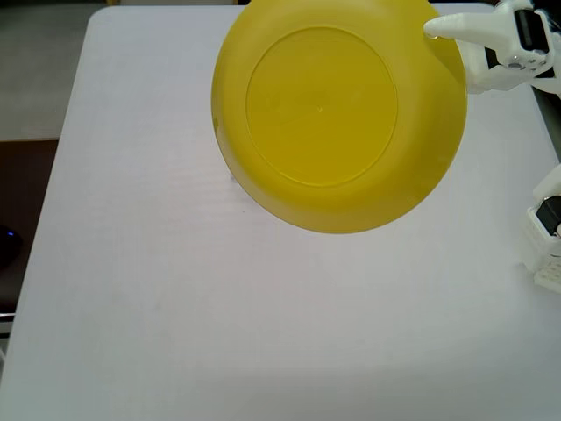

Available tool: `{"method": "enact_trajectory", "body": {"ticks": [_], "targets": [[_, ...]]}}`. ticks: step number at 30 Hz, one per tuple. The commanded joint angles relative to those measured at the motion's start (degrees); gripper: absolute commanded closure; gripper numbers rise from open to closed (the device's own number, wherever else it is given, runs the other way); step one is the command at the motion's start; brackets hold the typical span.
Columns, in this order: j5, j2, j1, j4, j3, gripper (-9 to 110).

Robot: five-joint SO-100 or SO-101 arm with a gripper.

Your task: Could you take three plates?

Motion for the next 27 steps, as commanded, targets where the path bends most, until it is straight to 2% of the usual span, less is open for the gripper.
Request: {"method": "enact_trajectory", "body": {"ticks": [1, 27], "targets": [[-0.09, 0.44, -0.26, -1.76, -0.44, 102], [-0.44, -0.18, 1.93, -1.76, 0.53, 102]]}}
